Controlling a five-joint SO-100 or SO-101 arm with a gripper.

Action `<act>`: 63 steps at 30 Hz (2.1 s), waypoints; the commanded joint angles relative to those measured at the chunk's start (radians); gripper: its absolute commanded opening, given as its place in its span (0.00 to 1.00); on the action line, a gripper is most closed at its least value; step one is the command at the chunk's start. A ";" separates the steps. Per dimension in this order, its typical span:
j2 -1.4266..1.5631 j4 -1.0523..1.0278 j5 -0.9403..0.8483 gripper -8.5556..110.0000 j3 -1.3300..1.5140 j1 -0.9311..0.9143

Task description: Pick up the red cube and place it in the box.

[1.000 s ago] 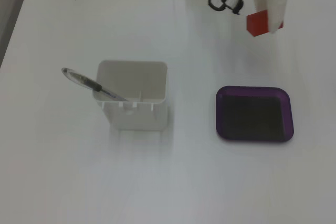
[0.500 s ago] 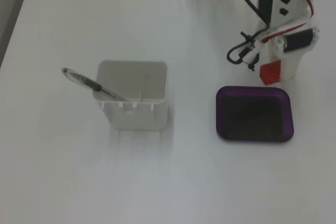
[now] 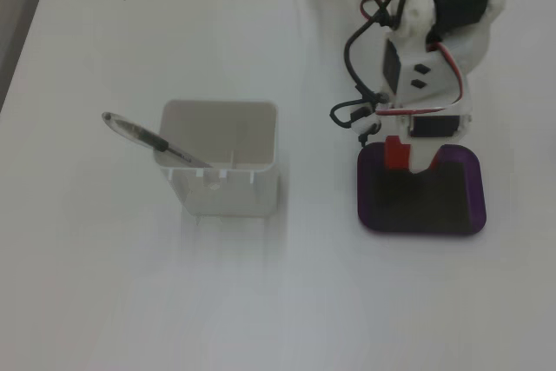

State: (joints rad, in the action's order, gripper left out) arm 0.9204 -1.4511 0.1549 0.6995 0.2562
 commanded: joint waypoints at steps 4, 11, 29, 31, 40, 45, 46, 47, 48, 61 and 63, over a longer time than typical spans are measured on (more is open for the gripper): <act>0.003 -0.008 0.005 0.07 -0.038 -0.008; 0.003 0.002 -0.003 0.07 -0.041 -0.011; 0.002 -0.006 -0.003 0.17 -0.037 -0.012; 0.002 -0.008 -0.003 0.18 -0.038 -0.015; 0.044 -0.115 -0.057 0.18 -0.126 -0.017; 0.153 -0.245 -0.123 0.18 -0.264 -0.018; 0.193 -0.245 -0.132 0.18 -0.262 -0.020; 0.238 -0.249 -0.133 0.18 -0.245 -0.020; 0.285 -0.249 -0.138 0.18 -0.202 -0.020; 1.097 -0.218 -0.212 0.18 0.609 -0.170; 1.203 -0.199 -0.229 0.18 0.719 -0.238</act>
State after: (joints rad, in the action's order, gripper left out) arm 1.9436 -1.6812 -0.0491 1.2993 0.0844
